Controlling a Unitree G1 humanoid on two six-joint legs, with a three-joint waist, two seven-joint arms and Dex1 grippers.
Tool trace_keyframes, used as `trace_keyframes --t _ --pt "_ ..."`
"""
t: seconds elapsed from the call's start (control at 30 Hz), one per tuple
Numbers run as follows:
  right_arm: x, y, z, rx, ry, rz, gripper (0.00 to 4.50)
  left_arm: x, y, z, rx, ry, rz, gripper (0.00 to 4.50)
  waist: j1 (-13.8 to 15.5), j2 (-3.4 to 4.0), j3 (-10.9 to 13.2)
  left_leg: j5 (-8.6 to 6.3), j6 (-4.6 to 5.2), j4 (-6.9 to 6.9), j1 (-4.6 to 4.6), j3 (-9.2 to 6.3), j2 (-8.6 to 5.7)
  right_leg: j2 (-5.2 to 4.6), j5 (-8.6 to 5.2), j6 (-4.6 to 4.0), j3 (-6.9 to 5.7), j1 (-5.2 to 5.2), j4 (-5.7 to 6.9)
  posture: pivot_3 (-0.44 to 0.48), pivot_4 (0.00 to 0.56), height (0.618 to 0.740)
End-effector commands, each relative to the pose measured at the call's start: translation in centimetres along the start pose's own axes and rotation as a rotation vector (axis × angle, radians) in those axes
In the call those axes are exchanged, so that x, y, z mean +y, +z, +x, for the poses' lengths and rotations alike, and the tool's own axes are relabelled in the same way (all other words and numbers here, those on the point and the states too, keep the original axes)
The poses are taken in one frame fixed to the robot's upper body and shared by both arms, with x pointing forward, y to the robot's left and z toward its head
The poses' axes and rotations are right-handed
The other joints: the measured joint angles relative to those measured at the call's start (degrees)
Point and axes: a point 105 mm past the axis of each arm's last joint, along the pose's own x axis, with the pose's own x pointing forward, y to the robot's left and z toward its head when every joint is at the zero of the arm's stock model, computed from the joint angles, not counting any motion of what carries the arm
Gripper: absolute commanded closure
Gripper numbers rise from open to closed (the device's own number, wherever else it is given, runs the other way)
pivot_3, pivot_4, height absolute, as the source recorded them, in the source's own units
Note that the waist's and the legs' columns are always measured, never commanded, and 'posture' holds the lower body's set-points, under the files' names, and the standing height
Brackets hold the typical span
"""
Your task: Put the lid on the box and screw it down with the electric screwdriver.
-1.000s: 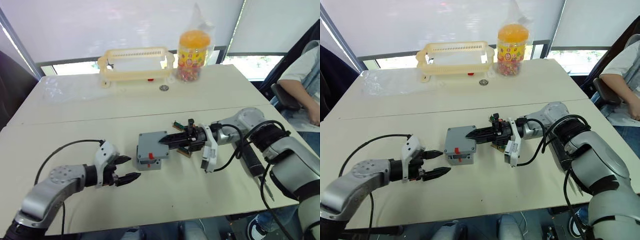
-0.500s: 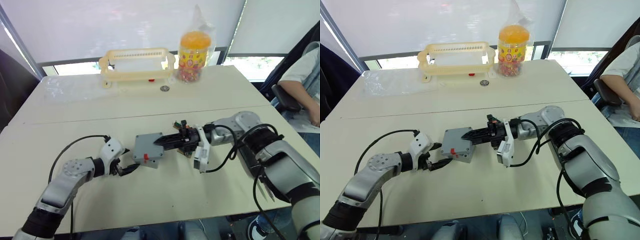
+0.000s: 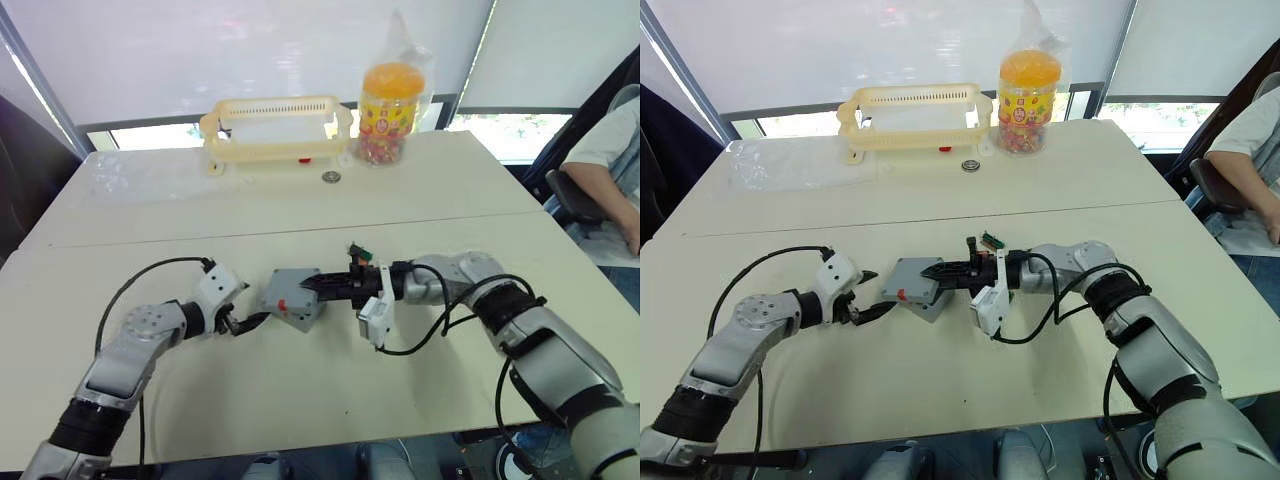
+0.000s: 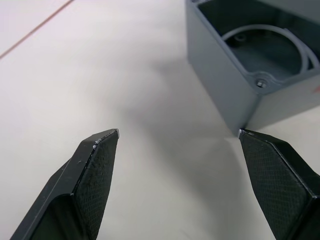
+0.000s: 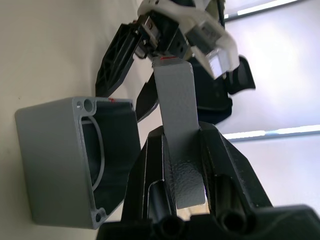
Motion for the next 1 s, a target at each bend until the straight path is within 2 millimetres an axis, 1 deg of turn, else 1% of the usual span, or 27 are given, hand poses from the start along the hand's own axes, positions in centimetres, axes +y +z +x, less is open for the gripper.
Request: trace_keyframes --t 0.03,0.13,0.3,0.43,0.57,0.73,0.8,1.0 --pt "-2.2 -0.3 0.0 0.058 -0.090 -0.017 4.30 1.0 1.5 -0.3 -0.062 0.037 0.015 0.57 0.03 0.00 0.00 0.00 0.00 0.00 0.00 0.00 0.00 0.00 0.00 0.00 -0.01 0.00 0.00 0.000 0.150 0.740" --pt "-2.3 -0.3 0.0 0.098 -0.114 -0.001 4.30 0.8 1.8 -0.7 -0.084 0.008 -0.015 0.57 0.04 0.00 0.00 0.00 0.00 0.01 -0.01 0.00 0.00 0.00 0.00 0.00 -0.01 0.00 0.00 0.000 0.150 0.740" --pt "-1.9 0.0 -0.1 0.157 -0.116 0.021 4.30 1.2 2.1 -1.6 -0.090 -0.010 -0.032 0.57 0.05 0.00 0.00 -0.01 0.01 0.01 0.00 -0.01 0.02 0.00 0.00 0.00 -0.02 0.00 0.00 0.000 0.150 0.740" --pt "-1.4 0.9 -0.1 0.177 -0.120 0.020 4.30 1.8 2.5 -2.8 -0.084 -0.028 -0.043 0.57 0.03 0.00 0.00 -0.02 0.02 0.01 0.00 -0.01 0.03 0.01 0.00 0.00 -0.03 0.00 0.00 0.000 0.150 0.740" --pt "-1.2 1.6 0.1 0.191 -0.131 0.025 4.30 2.1 2.5 -3.4 -0.076 -0.035 -0.055 0.57 0.06 0.00 0.00 -0.02 0.03 0.01 0.00 -0.01 0.03 0.00 0.00 0.00 -0.02 0.00 0.00 0.000 0.150 0.740" --pt "-0.4 1.7 0.3 0.245 -0.115 0.019 4.30 2.9 3.0 -3.6 -0.095 -0.006 -0.069 0.57 0.13 -0.01 -0.01 -0.02 0.03 0.03 -0.01 -0.01 0.03 0.00 0.00 0.00 -0.03 0.01 0.00 0.000 0.150 0.740" --pt "-0.3 1.7 0.4 0.254 -0.115 0.013 4.30 3.0 3.2 -3.6 -0.099 -0.003 -0.073 0.57 0.19 -0.02 -0.01 -0.02 0.03 0.04 -0.01 0.00 0.03 0.00 0.00 0.00 -0.03 0.01 0.00 0.000 0.150 0.740" --pt "1.0 1.5 0.2 0.271 -0.073 0.027 4.30 3.4 3.5 -3.7 -0.102 0.004 -0.071 0.57 0.06 -0.02 -0.01 -0.03 0.03 0.03 -0.01 0.00 0.02 0.01 0.00 0.00 -0.04 0.01 -0.01 0.000 0.150 0.740"
